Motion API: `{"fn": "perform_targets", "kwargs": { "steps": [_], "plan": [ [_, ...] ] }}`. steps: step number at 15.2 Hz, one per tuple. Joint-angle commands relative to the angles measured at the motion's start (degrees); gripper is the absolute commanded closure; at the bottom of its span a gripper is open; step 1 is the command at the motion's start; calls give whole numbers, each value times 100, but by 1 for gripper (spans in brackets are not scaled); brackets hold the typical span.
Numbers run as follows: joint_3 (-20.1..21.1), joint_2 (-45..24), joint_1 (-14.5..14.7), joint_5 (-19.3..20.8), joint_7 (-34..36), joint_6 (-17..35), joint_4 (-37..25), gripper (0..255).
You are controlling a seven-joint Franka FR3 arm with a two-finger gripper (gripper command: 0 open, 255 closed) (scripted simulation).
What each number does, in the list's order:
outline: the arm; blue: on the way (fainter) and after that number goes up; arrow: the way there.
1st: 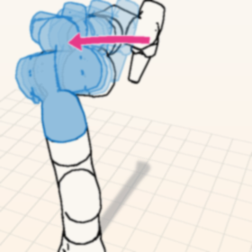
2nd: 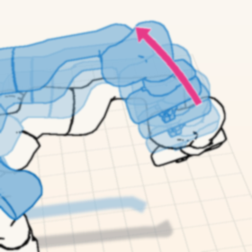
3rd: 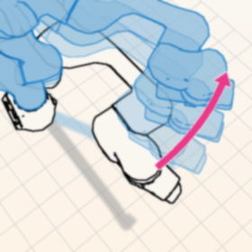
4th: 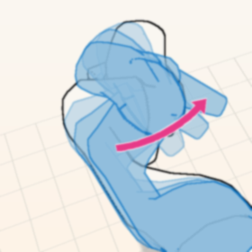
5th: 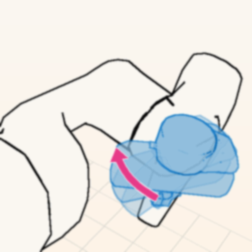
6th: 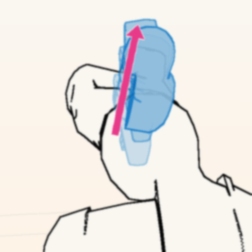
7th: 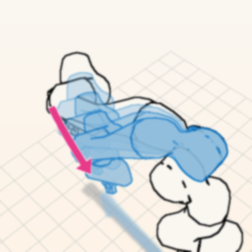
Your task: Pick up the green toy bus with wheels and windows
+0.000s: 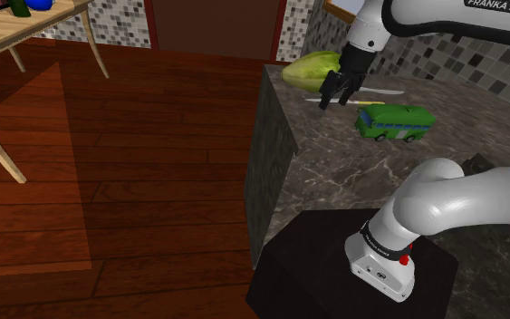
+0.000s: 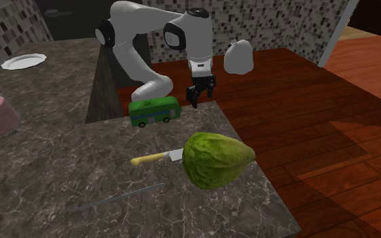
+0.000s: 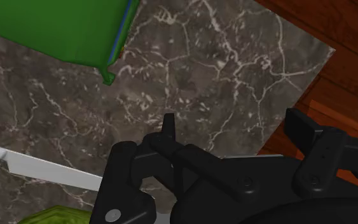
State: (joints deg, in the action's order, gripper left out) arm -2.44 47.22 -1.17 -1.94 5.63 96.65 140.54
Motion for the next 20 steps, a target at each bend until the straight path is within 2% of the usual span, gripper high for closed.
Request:
{"fn": "perform_targets", "kwargs": {
  "steps": [1,8,15,20],
  "plan": [
    [0,0,0,0,0,0,0,0],
    [-679,1265,480,1016,-2392,-1103,297,0],
    [-1523,2120,1050,2354,-5025,-2038,82,0],
    [-1653,2330,1042,2513,-5138,-1885,430,0]
  ]
}}
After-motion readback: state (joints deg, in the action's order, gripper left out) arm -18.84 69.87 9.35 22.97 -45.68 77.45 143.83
